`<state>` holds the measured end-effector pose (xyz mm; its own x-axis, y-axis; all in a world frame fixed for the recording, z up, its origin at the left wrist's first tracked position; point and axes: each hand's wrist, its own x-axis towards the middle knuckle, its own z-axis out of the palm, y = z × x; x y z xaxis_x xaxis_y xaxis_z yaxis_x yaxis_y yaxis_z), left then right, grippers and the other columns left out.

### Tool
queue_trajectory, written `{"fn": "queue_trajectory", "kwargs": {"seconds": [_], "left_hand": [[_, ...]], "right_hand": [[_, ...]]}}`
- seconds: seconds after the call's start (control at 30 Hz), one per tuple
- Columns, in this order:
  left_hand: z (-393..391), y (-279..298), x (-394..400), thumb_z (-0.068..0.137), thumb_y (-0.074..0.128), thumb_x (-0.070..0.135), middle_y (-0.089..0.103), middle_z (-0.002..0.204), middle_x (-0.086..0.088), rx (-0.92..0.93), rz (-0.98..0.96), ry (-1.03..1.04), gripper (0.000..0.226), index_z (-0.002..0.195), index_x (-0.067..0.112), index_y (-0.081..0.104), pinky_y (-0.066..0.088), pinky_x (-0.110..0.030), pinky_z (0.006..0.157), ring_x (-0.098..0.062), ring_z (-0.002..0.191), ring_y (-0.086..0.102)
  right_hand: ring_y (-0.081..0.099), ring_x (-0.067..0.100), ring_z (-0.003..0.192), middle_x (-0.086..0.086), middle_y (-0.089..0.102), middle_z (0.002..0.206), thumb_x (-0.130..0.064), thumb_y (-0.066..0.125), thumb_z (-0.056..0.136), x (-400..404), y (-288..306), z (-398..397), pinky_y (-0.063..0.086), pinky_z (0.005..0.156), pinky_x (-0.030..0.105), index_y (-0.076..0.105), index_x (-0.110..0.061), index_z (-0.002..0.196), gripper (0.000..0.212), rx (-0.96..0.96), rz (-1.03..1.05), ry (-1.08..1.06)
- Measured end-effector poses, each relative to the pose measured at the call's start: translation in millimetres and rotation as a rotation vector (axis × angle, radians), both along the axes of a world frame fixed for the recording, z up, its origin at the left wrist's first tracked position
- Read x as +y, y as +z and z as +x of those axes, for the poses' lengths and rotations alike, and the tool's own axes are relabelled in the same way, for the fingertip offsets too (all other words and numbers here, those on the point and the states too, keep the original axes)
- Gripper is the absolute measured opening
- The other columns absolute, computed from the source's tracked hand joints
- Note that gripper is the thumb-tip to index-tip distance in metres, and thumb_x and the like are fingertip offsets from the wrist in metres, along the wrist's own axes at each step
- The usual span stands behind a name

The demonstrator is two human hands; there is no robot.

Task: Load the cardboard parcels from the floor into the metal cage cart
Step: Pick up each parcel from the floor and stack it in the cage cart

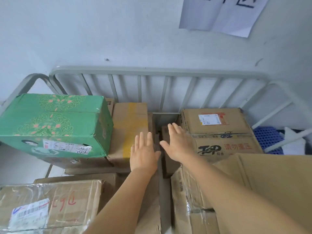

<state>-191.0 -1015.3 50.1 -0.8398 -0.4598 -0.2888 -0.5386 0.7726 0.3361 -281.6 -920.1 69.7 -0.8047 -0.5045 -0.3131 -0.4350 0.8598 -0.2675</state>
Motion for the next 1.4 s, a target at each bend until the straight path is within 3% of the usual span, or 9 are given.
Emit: {"fn": "queue_trajectory", "kwargs": {"seconds": [0.37, 0.6, 0.73, 0.87, 1.07, 1.23, 1.4], "left_hand": [[6, 66, 133, 0.099, 0.034, 0.049, 0.002, 0.162, -0.005, 0.255, 0.196, -0.298, 0.07, 0.154, 0.015, 0.005, 0.008, -0.032, 0.118, -0.018, 0.149, -0.002], [11, 66, 215, 0.098, 0.033, 0.054, 0.005, 0.162, -0.004, 0.136, 0.256, -0.4, 0.078, 0.155, 0.012, 0.001, 0.014, -0.036, 0.12, -0.018, 0.149, 0.004], [5, 50, 250, 0.091, 0.046, 0.056, 0.025, 0.156, -0.01, 0.058, 0.361, -0.302, 0.081, 0.151, 0.01, 0.015, 0.034, -0.044, 0.11, -0.027, 0.141, 0.03], [5, 40, 274, 0.091, 0.056, 0.038, 0.026, 0.154, -0.012, 0.062, 0.365, -0.177, 0.083, 0.152, 0.007, 0.008, 0.039, -0.038, 0.104, -0.03, 0.132, 0.041], [-7, 35, 291, 0.094, 0.054, 0.026, 0.04, 0.146, -0.018, 0.11, 0.32, 0.023, 0.072, 0.15, 0.005, 0.014, 0.038, -0.04, 0.099, -0.038, 0.126, 0.047], [-9, 33, 298, 0.096, 0.05, 0.028, 0.05, 0.135, -0.022, 0.099, 0.311, 0.107, 0.073, 0.153, 0.013, 0.006, 0.041, -0.037, 0.09, -0.038, 0.118, 0.052], [-18, 36, 296, 0.093, 0.057, 0.032, 0.052, 0.132, -0.014, 0.117, 0.339, 0.155, 0.082, 0.154, 0.012, 0.005, 0.036, -0.029, 0.078, -0.031, 0.115, 0.053]], "right_hand": [[0.013, 0.021, 0.148, 0.004, 0.018, 0.16, -0.048, 0.046, 0.096, 157, 88, 31, 0.015, 0.115, 0.038, 0.02, -0.014, 0.153, 0.071, 0.203, -0.055, -0.29], [0.008, 0.023, 0.15, 0.003, 0.007, 0.164, -0.054, 0.042, 0.097, 276, 84, 32, 0.011, 0.118, 0.044, 0.007, -0.016, 0.156, 0.079, 0.117, 0.013, -0.564], [0.002, 0.023, 0.151, 0.004, 0.001, 0.164, -0.054, 0.041, 0.097, 344, 70, 29, 0.007, 0.119, 0.045, -0.001, -0.016, 0.157, 0.082, 0.013, 0.07, -0.659], [-0.003, 0.027, 0.151, 0.006, -0.006, 0.164, -0.058, 0.044, 0.095, 410, 52, 26, 0.006, 0.12, 0.047, -0.007, -0.019, 0.156, 0.089, -0.094, 0.074, -0.732], [-0.008, 0.033, 0.149, 0.007, -0.015, 0.163, -0.077, 0.055, 0.075, 462, 45, 3, 0.011, 0.117, 0.057, -0.007, -0.029, 0.155, 0.112, -0.12, 0.101, -0.696], [0.008, 0.04, 0.147, 0.009, -0.008, 0.163, -0.079, 0.062, 0.064, 470, 48, -16, 0.016, 0.113, 0.058, -0.01, -0.036, 0.154, 0.123, -0.197, 0.069, -0.725], [0.011, 0.039, 0.145, 0.008, -0.001, 0.161, -0.075, 0.067, 0.063, 467, 46, -29, 0.017, 0.113, 0.058, -0.009, -0.038, 0.153, 0.124, -0.187, 0.029, -0.733]]}}
